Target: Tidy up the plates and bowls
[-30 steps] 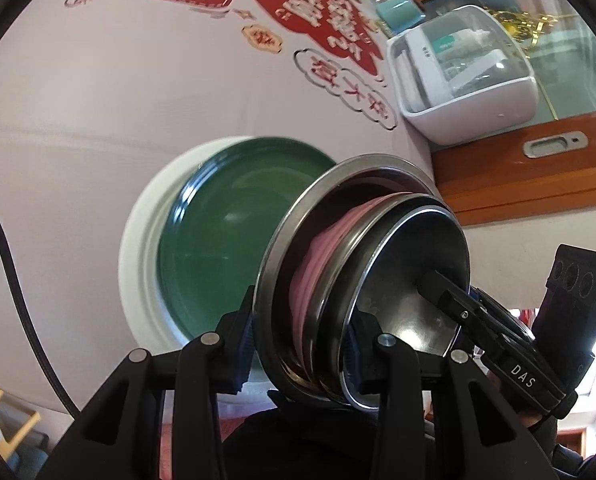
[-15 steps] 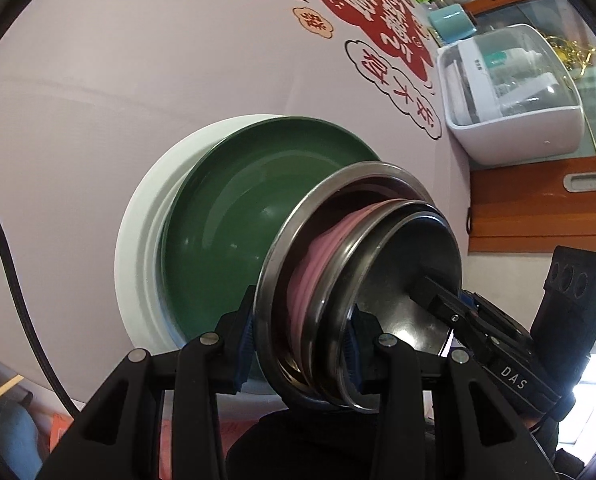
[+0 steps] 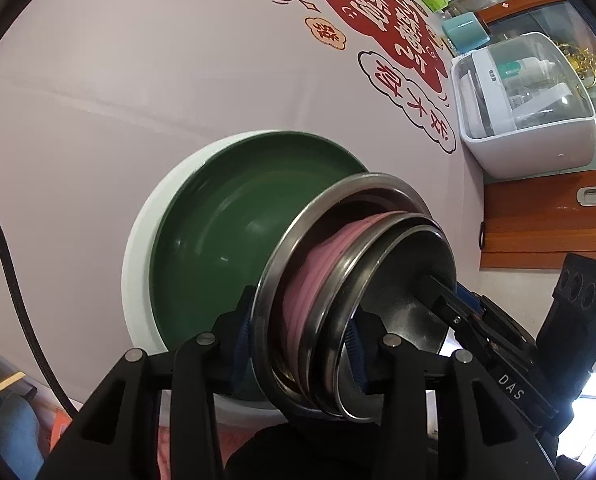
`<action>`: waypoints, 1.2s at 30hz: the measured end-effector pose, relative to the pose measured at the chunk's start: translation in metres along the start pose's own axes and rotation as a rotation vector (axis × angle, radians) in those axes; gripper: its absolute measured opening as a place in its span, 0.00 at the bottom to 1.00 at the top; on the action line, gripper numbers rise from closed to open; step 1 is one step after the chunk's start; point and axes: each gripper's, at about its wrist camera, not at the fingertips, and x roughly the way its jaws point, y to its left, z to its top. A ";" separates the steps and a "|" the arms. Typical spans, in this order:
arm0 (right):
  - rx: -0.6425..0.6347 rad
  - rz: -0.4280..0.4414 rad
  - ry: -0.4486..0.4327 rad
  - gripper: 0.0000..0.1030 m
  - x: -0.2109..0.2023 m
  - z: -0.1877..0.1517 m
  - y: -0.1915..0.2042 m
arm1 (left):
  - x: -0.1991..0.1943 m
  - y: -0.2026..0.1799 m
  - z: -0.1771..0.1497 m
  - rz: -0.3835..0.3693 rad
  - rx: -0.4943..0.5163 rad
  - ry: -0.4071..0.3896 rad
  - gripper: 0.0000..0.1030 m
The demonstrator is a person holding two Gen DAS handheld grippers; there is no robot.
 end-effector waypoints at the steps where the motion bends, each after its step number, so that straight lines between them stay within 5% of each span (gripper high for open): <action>1: 0.005 -0.003 -0.007 0.32 -0.001 -0.001 0.000 | -0.001 -0.002 0.000 0.005 0.005 -0.005 0.39; 15: 0.225 -0.081 -0.224 0.37 -0.020 -0.020 0.006 | -0.038 0.000 0.005 -0.034 0.184 -0.100 0.51; 22: 0.313 -0.197 -0.361 0.61 -0.046 -0.043 0.032 | -0.057 0.009 -0.002 -0.061 0.281 -0.103 0.51; 25: 0.348 -0.227 -0.398 0.62 -0.053 -0.058 0.044 | -0.068 0.011 -0.008 -0.063 0.323 -0.109 0.51; 31: 0.386 -0.237 -0.420 0.63 -0.058 -0.086 0.074 | -0.100 0.015 -0.025 -0.015 0.420 -0.178 0.52; 36: 0.332 -0.206 -0.403 0.76 -0.063 -0.097 0.102 | -0.126 0.014 -0.039 0.033 0.469 -0.261 0.53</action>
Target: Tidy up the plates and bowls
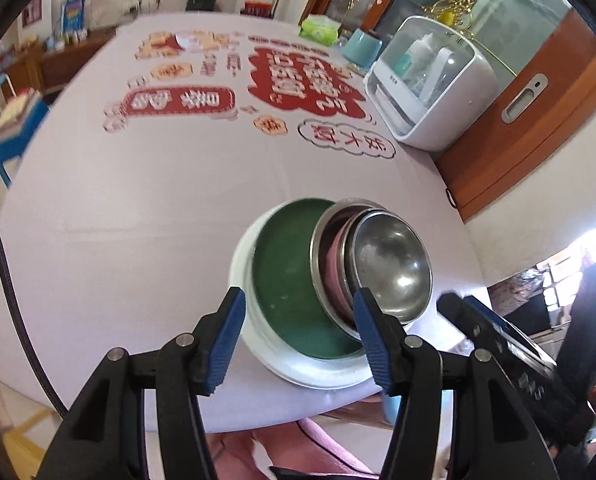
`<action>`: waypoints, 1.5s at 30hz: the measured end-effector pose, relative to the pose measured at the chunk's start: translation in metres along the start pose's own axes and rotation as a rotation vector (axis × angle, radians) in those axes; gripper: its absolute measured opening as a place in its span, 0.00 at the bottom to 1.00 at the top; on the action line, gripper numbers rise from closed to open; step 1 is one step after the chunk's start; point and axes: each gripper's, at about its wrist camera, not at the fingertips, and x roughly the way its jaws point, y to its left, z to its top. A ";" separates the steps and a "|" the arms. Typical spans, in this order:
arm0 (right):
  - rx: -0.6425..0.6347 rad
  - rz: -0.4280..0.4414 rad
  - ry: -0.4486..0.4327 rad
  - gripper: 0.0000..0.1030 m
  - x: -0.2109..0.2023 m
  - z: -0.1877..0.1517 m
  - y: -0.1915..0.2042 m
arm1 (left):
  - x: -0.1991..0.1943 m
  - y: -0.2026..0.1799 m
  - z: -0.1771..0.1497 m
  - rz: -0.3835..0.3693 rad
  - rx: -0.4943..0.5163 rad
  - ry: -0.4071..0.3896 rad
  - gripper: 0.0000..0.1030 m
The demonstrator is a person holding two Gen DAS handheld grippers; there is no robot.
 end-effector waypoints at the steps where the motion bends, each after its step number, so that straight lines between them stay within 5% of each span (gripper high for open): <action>1: -0.027 0.010 0.012 0.77 -0.002 -0.002 0.005 | -0.005 -0.003 -0.001 0.013 0.015 -0.017 0.53; 9: -0.151 0.057 0.037 0.77 -0.043 0.001 0.025 | -0.039 -0.030 -0.002 0.066 0.071 -0.074 0.64; 15: -0.212 0.133 0.060 0.94 -0.079 0.011 0.036 | -0.067 -0.048 0.006 0.118 0.111 -0.135 0.74; 24: -0.304 0.067 0.027 0.94 -0.095 0.005 0.058 | -0.082 -0.053 0.001 0.160 0.081 -0.147 0.80; 34: -0.256 0.008 -0.037 0.98 -0.092 0.010 0.063 | -0.092 -0.052 -0.007 0.319 0.045 -0.228 0.89; 39: -0.229 -0.018 -0.027 1.00 -0.086 0.015 0.060 | -0.095 -0.051 -0.007 0.345 0.034 -0.246 0.99; 45: -0.223 -0.026 -0.009 1.00 -0.082 0.015 0.060 | -0.093 -0.045 -0.009 0.355 0.000 -0.227 0.99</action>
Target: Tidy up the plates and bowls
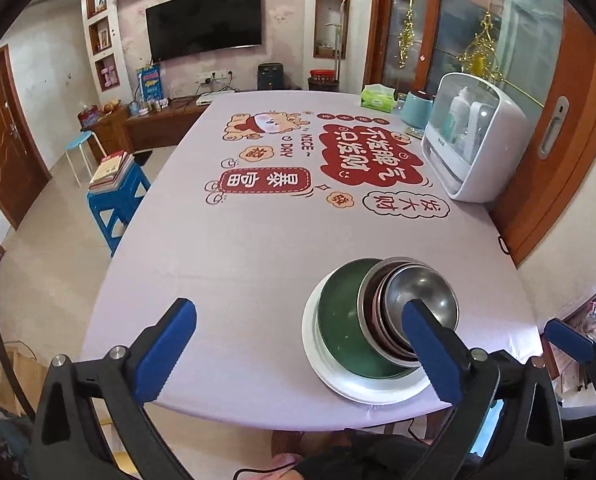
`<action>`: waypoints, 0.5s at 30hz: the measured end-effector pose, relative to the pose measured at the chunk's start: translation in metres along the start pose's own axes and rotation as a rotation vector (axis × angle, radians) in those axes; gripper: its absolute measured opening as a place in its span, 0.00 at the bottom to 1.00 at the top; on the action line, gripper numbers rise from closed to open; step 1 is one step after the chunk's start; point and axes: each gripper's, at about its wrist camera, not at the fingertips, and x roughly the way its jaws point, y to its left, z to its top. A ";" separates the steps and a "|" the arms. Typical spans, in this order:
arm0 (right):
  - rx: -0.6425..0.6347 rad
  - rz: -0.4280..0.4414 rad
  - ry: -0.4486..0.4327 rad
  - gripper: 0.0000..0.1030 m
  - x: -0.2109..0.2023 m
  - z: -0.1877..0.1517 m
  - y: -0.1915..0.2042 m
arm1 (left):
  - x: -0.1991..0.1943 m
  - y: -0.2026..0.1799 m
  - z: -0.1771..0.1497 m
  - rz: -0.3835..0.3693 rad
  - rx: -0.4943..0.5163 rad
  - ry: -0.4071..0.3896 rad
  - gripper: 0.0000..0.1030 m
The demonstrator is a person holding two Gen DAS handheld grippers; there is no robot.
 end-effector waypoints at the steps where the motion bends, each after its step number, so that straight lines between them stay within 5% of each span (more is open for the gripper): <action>1: -0.001 -0.002 0.003 1.00 0.000 0.000 0.000 | 0.001 0.000 0.000 0.001 -0.003 0.004 0.99; 15: 0.009 -0.011 0.020 1.00 0.000 -0.005 0.000 | 0.000 0.004 -0.007 0.001 -0.022 0.012 0.99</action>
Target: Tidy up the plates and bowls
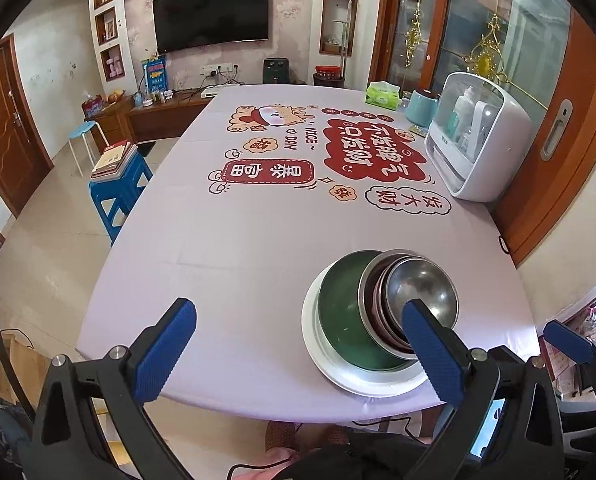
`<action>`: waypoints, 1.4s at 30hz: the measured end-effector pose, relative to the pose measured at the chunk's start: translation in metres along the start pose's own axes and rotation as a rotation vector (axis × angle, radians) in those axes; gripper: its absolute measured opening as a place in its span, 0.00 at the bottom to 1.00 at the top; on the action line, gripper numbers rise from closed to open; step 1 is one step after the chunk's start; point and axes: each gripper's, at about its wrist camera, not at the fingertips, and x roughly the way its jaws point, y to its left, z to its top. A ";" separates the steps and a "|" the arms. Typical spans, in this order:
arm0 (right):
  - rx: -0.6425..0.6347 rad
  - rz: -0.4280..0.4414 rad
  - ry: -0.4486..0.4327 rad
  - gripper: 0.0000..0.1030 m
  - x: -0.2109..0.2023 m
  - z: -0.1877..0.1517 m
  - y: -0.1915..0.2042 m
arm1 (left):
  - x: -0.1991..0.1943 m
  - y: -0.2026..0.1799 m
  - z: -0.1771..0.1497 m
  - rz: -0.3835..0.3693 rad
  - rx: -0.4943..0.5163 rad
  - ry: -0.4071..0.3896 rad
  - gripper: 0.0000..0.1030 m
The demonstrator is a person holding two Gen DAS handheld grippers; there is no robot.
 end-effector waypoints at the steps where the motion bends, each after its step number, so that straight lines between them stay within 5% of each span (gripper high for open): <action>1: 0.002 -0.001 0.001 1.00 0.000 -0.001 0.000 | 0.000 0.000 0.000 0.001 0.000 0.000 0.99; 42: 0.038 -0.027 0.011 1.00 0.006 -0.002 0.002 | 0.001 0.009 0.000 -0.006 0.019 0.007 0.99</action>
